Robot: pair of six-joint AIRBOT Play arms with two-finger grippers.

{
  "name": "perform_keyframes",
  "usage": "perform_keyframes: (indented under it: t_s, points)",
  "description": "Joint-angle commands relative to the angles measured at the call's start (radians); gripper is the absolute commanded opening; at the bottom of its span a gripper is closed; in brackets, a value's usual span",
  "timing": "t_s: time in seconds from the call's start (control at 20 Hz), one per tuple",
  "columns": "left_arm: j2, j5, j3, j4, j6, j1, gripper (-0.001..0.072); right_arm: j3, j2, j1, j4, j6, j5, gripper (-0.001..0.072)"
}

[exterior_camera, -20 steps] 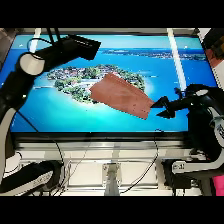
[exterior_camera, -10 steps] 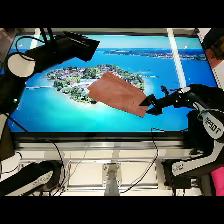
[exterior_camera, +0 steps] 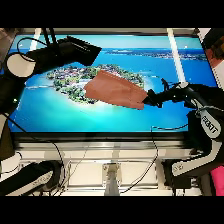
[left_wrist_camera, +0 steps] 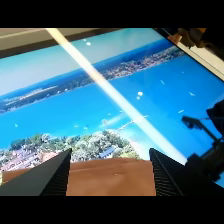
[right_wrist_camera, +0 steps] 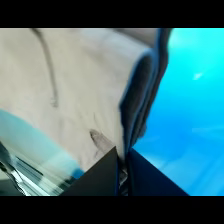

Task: Fold the clothes and pants, and hang the long-sleeved shirts on hangers.

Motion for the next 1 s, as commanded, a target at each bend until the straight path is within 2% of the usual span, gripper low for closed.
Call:
perform_keyframes:
  t_s: [0.0, 0.25, 0.5, 0.75, 0.85, 0.95]
  points:
    - [0.001, -0.016, 0.001, 0.0, 0.0, 0.0, 0.0541, 0.113, 0.012, -0.062, 0.001, 0.087, 0.025, 0.0018]
    - [0.001, -0.016, 0.001, 0.0, 0.0, 0.0, 0.0542, 0.444, 0.013, -0.285, -0.013, 0.212, 0.071, 0.0017]
    - [0.001, -0.016, 0.001, 0.0, 0.0, 0.0, 0.0542, 0.719, 0.013, -0.56, -0.08, 0.286, 0.212, 0.0018]
    - [0.001, -0.016, 0.001, 0.0, 0.0, 0.0, 0.054, 0.91, 0.013, -0.821, -0.114, 0.301, 0.404, 0.0017]
    - [0.001, -0.016, 0.001, 0.0, 0.0, 0.0, 0.0536, 0.93, 0.023, -0.913, -0.189, 0.322, 0.491, 0.0018]
    - [0.001, -0.016, 0.001, 0.0, 0.0, 0.0, 0.0536, 0.929, 0.02, -0.981, -0.331, 0.324, 0.654, 0.0019]
